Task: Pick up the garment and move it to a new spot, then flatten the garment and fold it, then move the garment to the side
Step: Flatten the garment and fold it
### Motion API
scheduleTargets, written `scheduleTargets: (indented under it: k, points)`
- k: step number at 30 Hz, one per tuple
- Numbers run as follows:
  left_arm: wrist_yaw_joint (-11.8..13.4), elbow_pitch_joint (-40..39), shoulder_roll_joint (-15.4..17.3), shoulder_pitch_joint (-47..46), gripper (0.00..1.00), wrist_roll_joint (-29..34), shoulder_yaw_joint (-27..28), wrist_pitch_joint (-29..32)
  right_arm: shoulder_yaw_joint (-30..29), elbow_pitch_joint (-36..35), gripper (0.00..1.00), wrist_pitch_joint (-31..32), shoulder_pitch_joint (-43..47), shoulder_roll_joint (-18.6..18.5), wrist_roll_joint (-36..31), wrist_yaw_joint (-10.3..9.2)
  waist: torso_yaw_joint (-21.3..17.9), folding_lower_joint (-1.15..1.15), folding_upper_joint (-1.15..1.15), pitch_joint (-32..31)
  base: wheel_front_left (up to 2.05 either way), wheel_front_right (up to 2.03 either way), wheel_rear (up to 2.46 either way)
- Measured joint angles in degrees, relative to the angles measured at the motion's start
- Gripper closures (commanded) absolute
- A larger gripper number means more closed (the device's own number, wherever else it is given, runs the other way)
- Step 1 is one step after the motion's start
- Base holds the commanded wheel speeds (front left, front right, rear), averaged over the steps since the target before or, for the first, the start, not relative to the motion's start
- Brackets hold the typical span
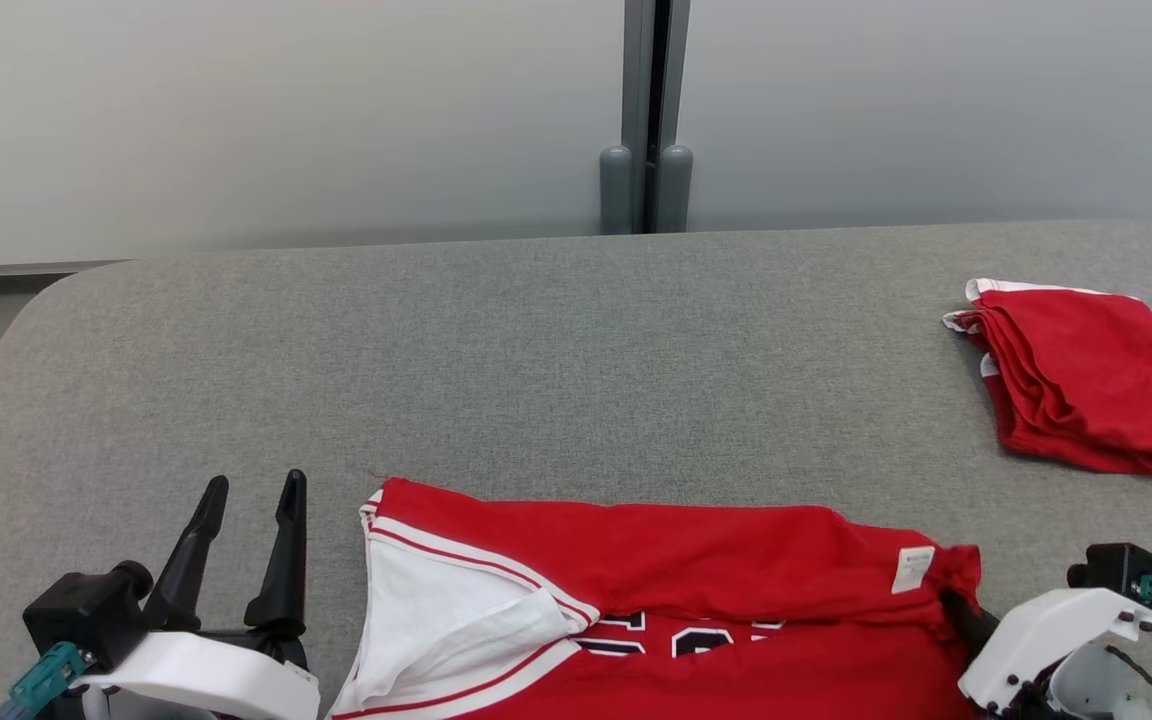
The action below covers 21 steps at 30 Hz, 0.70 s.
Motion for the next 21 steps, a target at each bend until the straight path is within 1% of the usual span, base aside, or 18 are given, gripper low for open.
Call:
scheduleTargets:
  k: [4,10,13,18,21]
  points:
    - [0.25,0.05,-0.10,0.25,0.00,0.00,0.09,-0.03,-2.65,-2.49,1.00,1.13,-1.59,0.22,1.49,-0.02,-0.04,0.00,0.00,-0.25,0.00,0.00,0.00]
    - [0.98,-0.08,-0.42,0.95,0.00,-0.16,0.87,-0.26,-6.64,-6.99,1.00,2.15,-2.79,-2.96,-1.26,-0.02,-0.35,0.00,0.00,-0.63,0.00,0.00,0.00]
    - [1.48,-0.11,-0.20,1.27,0.00,0.40,1.44,-0.35,-7.83,-10.22,1.00,2.99,-2.85,-3.55,-2.09,-0.02,-0.46,0.00,0.00,-0.83,0.00,0.00,0.00]
    - [1.67,0.04,-0.78,2.09,0.00,0.73,1.68,-0.66,-6.16,-19.06,1.00,4.02,-2.32,-1.03,-2.56,-0.03,-0.03,0.00,0.00,-1.21,0.00,0.00,0.00]
    - [1.55,0.25,-1.13,2.07,0.00,0.89,1.63,-0.76,-3.76,-24.85,1.00,4.44,-0.11,2.35,-1.91,-0.03,1.00,0.00,0.00,-1.51,0.00,0.00,0.00]
